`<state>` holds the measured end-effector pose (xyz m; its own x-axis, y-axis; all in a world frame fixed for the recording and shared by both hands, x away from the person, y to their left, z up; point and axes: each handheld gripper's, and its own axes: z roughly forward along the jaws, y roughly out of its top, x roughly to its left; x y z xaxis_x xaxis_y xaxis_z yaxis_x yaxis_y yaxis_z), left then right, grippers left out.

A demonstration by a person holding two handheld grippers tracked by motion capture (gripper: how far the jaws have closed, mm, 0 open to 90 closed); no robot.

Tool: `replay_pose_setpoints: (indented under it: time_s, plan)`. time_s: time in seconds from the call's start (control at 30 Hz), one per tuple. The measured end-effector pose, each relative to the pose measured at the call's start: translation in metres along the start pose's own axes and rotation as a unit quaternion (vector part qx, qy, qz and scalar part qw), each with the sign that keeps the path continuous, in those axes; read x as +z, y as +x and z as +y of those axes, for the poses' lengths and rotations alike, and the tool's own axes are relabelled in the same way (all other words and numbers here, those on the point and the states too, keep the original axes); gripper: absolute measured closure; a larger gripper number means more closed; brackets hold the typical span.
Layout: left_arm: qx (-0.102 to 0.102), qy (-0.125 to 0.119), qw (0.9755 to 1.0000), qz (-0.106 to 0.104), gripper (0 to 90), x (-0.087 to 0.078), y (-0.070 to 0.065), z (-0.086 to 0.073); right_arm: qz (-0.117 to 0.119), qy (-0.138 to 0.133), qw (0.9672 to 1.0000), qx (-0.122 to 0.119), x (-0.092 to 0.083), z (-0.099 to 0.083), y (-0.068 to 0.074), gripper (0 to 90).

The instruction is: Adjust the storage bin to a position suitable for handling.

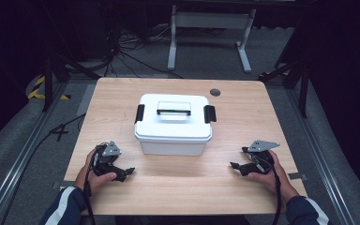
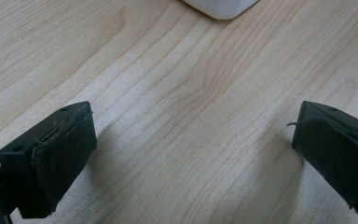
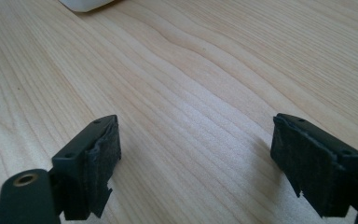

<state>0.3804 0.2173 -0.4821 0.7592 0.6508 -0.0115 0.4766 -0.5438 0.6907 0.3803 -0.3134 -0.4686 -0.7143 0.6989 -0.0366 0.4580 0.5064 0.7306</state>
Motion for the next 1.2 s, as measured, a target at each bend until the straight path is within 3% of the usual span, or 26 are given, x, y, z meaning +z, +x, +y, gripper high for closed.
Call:
replay_pose_setpoints:
  time_s: [0.47, 0.73, 1.2]
  plan:
    - [-0.002, 0.001, 1.0, 0.001, 0.6, -0.001, -0.001, -0.002, -0.003, 0.011, 0.9999, 0.0, -0.001, 0.002, 0.001, 16.6]
    - [-0.001, 0.001, 1.0, 0.0, 0.5, -0.001, -0.001, -0.002, 0.006, 0.034, 0.999, -0.028, -0.007, 0.008, 0.003, 25.5]
    - [-0.002, 0.001, 1.0, 0.0, 0.5, -0.001, -0.001, -0.002, 0.019, 0.026, 0.9973, -0.066, -0.038, 0.045, 0.001, 28.9]
